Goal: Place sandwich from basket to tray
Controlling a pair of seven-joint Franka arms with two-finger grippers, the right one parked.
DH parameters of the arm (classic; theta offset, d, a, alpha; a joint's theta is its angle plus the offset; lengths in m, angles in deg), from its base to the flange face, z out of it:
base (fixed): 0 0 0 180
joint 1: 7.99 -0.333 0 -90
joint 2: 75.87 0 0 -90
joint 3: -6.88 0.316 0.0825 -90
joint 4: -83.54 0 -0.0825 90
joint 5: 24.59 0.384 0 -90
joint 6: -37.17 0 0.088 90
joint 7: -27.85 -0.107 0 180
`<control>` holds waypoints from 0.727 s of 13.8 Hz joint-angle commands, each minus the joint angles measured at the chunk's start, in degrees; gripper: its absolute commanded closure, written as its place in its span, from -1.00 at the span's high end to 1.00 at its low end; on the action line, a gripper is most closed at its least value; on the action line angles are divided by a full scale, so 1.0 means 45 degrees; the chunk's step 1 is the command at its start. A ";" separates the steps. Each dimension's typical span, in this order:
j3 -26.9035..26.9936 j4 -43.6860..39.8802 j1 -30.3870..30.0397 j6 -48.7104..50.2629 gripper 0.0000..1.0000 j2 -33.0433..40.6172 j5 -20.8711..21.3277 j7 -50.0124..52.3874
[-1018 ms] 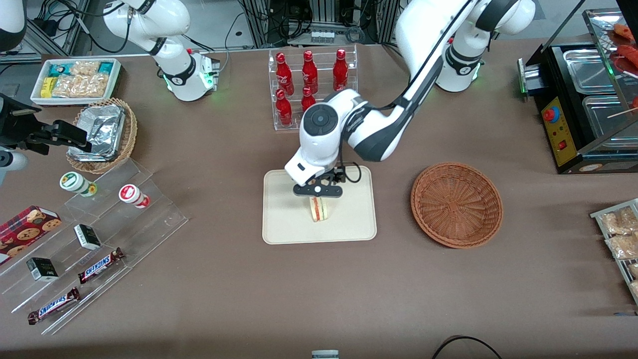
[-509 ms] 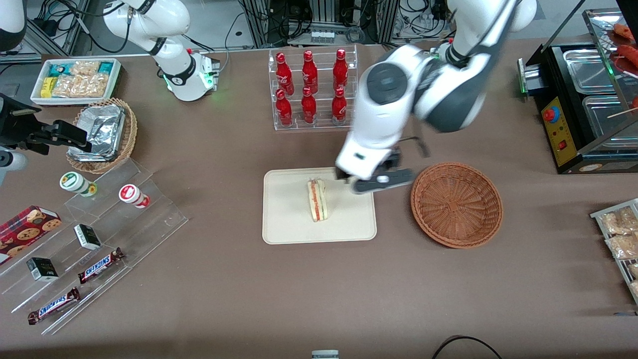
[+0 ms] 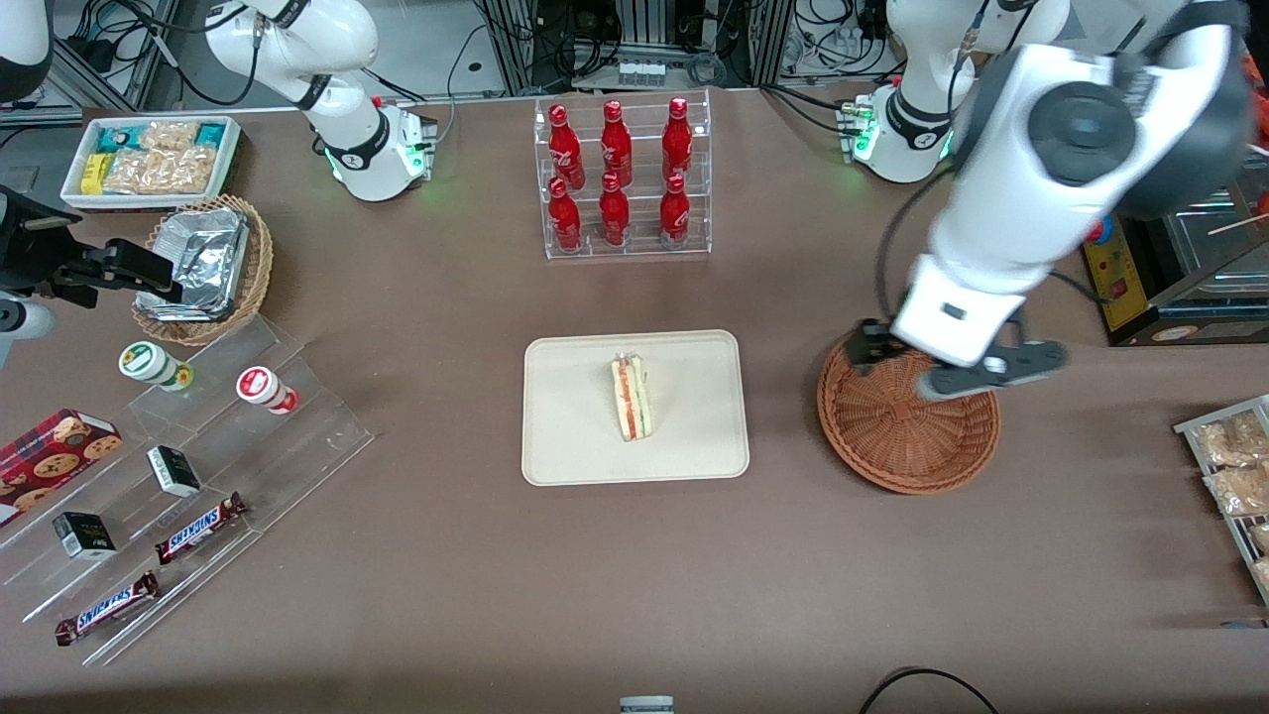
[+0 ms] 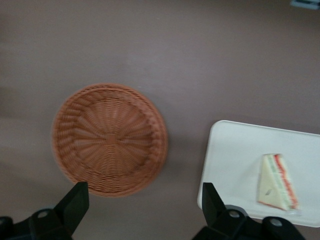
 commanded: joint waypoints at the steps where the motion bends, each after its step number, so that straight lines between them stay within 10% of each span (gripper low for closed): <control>1: -0.0157 0.1224 -0.1286 0.0202 0.99 0.1118 -0.0115 -0.2260; 10: 0.0095 0.1598 -0.3086 0.0747 0.99 0.2311 -0.0330 -0.6169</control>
